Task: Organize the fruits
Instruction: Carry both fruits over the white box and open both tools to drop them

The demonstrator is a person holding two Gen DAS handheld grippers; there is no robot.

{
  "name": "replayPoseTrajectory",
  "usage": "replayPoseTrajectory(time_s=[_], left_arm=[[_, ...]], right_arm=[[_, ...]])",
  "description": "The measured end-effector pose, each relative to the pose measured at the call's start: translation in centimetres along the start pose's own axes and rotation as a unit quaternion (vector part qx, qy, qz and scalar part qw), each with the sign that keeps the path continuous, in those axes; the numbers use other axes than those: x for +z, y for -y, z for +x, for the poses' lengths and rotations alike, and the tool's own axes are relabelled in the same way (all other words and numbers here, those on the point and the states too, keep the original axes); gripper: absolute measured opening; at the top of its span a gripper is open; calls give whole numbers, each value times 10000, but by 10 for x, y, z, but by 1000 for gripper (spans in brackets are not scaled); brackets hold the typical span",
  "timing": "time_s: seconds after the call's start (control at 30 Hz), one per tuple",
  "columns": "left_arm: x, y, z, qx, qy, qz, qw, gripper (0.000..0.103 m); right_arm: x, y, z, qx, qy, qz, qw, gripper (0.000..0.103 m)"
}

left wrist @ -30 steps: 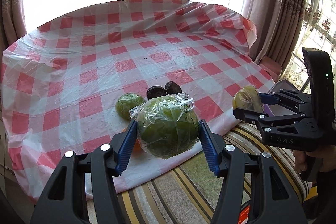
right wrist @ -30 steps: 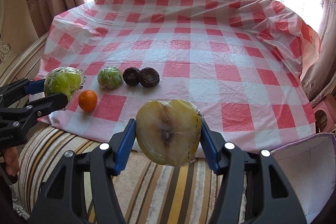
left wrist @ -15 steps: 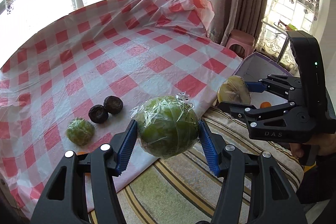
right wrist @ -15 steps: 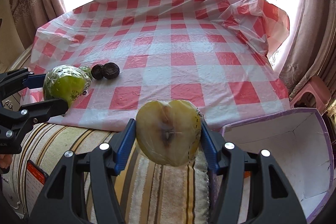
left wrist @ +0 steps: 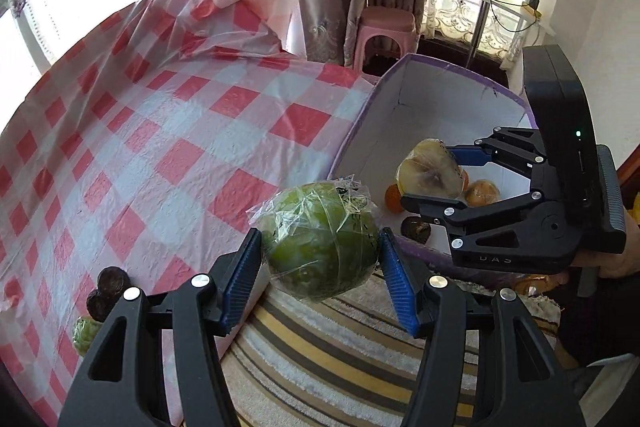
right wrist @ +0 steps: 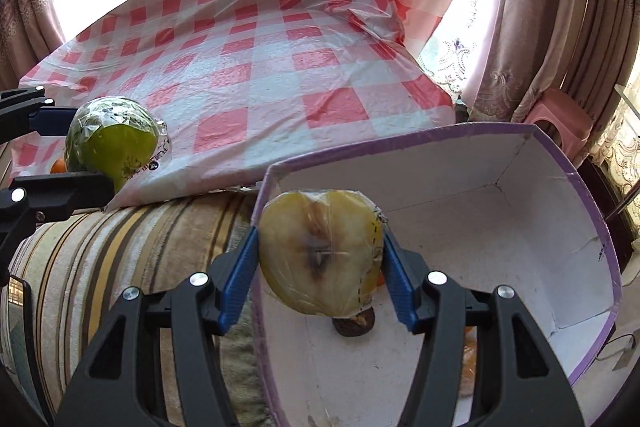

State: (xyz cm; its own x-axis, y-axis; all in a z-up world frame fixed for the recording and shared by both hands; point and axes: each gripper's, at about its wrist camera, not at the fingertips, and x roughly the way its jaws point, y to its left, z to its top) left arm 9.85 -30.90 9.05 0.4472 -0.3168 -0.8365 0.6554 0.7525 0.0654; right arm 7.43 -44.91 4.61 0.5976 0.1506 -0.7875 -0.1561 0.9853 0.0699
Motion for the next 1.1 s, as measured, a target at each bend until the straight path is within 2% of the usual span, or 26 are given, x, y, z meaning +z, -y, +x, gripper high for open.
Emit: replayPoseTrajectory(time_s=[0.3, 0.53, 0.7, 0.8, 1.1], left_arm=[[28, 54, 46, -451, -523, 647, 9955, 56], [35, 80, 73, -642, -811, 909, 9905, 57], [37, 84, 92, -780, -1133, 956, 9859, 57], [30, 82, 101, -673, -1324, 1072, 9831, 57], [27, 80, 118, -704, -1526, 1204, 9784, 57]], right_arm=[[-19, 54, 4, -477, -131, 416, 9979, 59], [-31, 79, 12, -815, -278, 575, 9946, 59], [-34, 85, 18, -843, -382, 630, 9937, 59], [-34, 83, 18, -903, -404, 570, 9935, 59], [-31, 78, 24, -969, -563, 428, 9928, 60]])
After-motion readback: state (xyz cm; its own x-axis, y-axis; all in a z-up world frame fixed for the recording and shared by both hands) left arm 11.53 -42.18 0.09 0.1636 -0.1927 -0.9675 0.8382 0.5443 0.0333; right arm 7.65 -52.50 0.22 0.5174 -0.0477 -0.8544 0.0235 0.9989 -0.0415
